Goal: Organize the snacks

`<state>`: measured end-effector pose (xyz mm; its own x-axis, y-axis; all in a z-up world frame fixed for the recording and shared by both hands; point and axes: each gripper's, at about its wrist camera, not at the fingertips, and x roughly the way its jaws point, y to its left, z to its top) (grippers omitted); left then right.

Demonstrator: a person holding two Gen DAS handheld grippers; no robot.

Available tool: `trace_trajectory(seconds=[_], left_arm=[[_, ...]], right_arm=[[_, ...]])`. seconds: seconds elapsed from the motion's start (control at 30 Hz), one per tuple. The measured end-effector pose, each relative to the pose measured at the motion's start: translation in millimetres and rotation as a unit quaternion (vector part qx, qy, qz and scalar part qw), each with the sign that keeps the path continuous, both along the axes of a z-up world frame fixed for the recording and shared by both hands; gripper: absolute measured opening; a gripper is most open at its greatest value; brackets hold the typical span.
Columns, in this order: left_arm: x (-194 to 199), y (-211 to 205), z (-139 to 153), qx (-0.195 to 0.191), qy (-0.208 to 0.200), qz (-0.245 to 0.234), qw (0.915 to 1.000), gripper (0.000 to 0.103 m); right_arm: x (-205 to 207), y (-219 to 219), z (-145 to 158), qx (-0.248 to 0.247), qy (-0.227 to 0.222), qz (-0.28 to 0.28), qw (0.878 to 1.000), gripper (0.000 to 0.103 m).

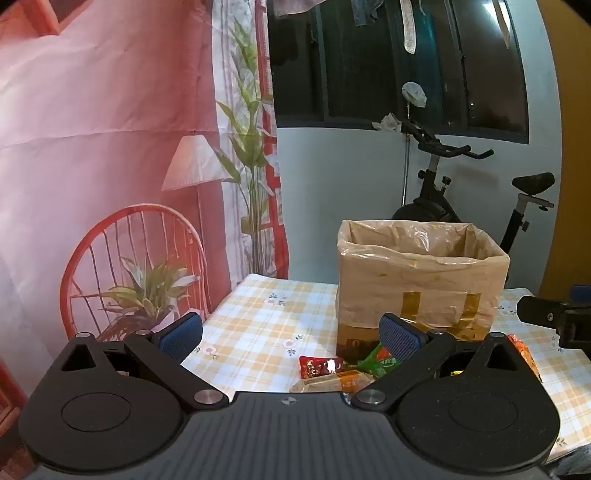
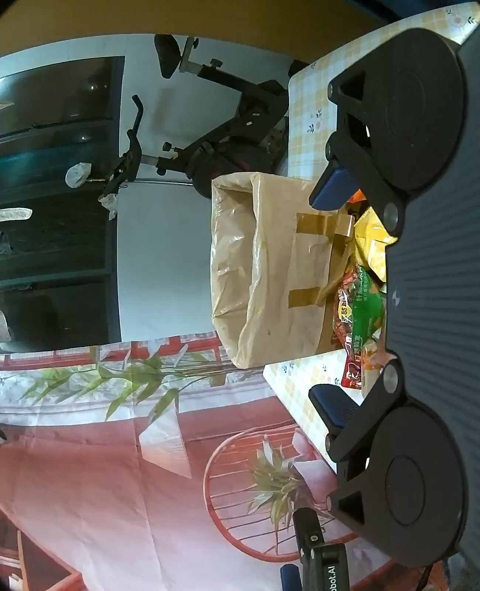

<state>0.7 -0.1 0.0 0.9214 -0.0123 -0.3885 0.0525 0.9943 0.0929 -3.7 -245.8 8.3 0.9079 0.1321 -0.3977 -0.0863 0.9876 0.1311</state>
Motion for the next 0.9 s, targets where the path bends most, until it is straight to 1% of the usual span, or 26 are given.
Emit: trace_trajectory(seconds=[0.1,0.27,0.9], left_arm=[[2.9,4.6,2.4,-0.006,0.001,-0.003,1.0,0.102],[-3.8,-3.3,1.8,0.01,-0.017,0.0,0.9998,0.102],[-0.6,3.4,-3.8,-0.002,-0.005,-0.014,0.9999,0.102]], right_arm=[[-0.8,-0.6,-0.2,-0.002,-0.003,0.0,1.0,0.102],[-0.4,0.8,0.3,-0.004,-0.001,-0.002,1.0,0.103],[0.5,-1.3,-3.6,0.003,0.005,0.002,1.0,0.103]])
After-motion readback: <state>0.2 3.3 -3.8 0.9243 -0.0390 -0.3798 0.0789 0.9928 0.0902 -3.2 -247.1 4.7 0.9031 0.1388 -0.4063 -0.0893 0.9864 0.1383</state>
